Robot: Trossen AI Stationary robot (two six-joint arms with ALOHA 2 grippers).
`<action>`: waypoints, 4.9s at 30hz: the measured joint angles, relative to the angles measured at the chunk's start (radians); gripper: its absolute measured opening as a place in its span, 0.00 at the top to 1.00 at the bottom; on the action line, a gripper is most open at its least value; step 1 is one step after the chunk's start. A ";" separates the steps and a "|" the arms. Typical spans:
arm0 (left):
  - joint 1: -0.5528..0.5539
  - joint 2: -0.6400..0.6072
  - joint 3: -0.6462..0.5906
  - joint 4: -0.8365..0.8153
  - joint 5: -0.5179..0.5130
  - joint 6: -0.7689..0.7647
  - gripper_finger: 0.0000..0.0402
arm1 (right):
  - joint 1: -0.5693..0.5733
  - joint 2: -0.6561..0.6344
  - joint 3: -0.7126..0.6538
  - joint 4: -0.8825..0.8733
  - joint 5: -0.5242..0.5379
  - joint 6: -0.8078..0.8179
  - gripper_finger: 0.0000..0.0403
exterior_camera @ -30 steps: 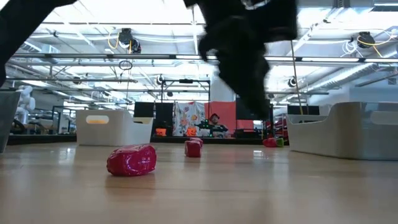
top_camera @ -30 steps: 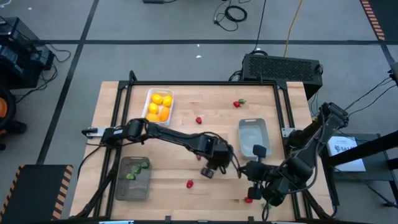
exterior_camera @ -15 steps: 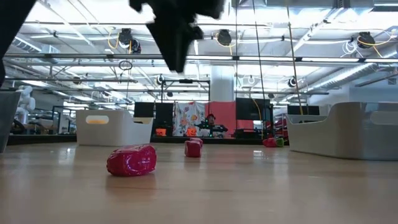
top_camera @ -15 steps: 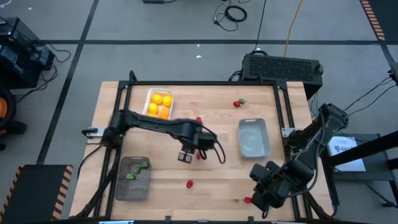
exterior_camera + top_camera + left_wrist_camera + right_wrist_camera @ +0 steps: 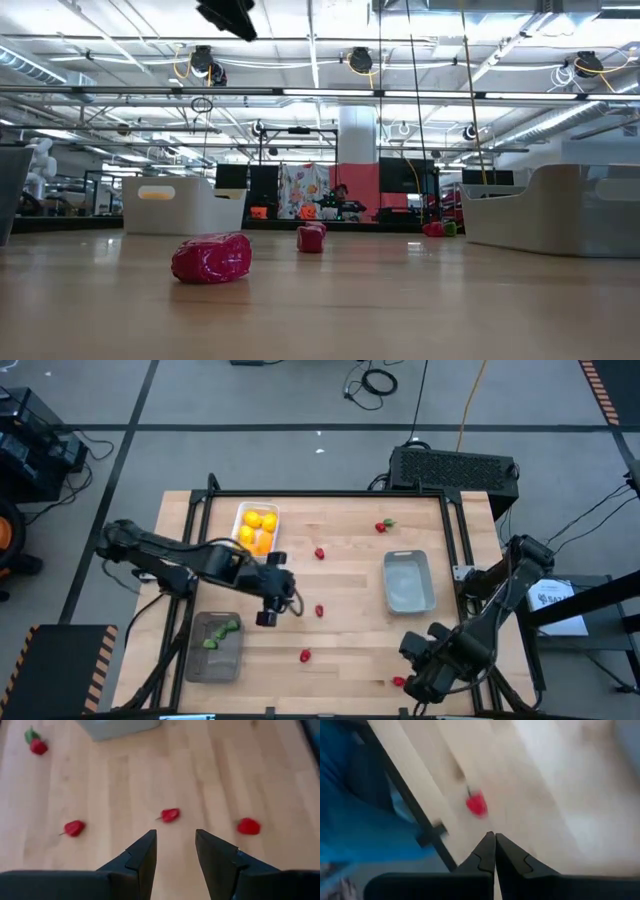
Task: Sort produce into baskets
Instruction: Put the bottom green chili pepper into the transparent black bin
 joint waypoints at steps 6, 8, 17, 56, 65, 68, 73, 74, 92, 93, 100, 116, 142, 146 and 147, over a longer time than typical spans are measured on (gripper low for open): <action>-0.084 -0.041 -0.102 0.058 -0.010 -0.061 0.64 | 0.010 0.095 0.000 -0.048 -0.134 -0.079 0.85; -0.103 -0.041 -0.124 0.075 -0.030 -0.070 0.64 | -0.003 0.122 0.000 -0.052 -0.168 -0.084 0.78; -0.118 -0.016 -0.141 0.125 -0.072 -0.078 0.64 | -0.010 0.218 -0.001 0.037 -0.315 -0.073 0.48; -0.111 0.042 -0.140 0.327 -0.094 -0.183 0.64 | 0.009 0.362 -0.177 0.309 -0.428 -0.128 0.52; -0.111 0.073 -0.140 0.373 -0.110 -0.186 0.64 | 0.024 0.366 -0.134 0.269 -0.361 -0.173 0.74; -0.112 0.080 -0.140 0.365 -0.108 -0.190 0.64 | 0.030 0.353 -0.125 0.273 -0.311 -0.186 0.78; -0.112 0.079 -0.140 0.365 -0.087 -0.188 0.64 | 0.025 0.292 -0.123 0.268 -0.249 -0.185 0.79; -0.114 0.078 -0.140 0.361 -0.086 -0.185 0.64 | 0.025 0.278 -0.122 0.269 -0.237 -0.186 0.78; -0.123 -0.144 -0.140 -0.319 -0.146 -0.417 0.64 | -0.185 0.217 -0.121 0.973 0.221 -0.905 0.78; -0.124 -0.159 -0.140 -0.348 -0.160 -0.439 0.64 | -0.203 0.226 -0.120 1.054 0.220 -0.973 0.78; -0.138 -0.240 -0.140 -0.384 -0.276 -0.446 0.64 | -0.319 0.248 -0.120 1.444 0.217 -1.285 0.78; -0.006 -0.301 -0.187 -0.211 -0.416 0.143 0.64 | -0.474 0.248 -0.120 1.509 0.212 -1.446 0.78; 0.224 -0.920 -0.562 0.297 -0.072 0.182 0.64 | -0.605 0.396 -0.121 1.931 0.186 -1.330 0.78; 0.224 -0.939 -0.569 0.275 -0.089 0.182 0.64 | -0.604 0.507 -0.070 2.044 0.183 -1.332 0.78; 0.224 -0.949 -0.569 0.271 -0.090 0.181 0.64 | -0.604 0.540 -0.038 2.046 0.177 -1.332 0.78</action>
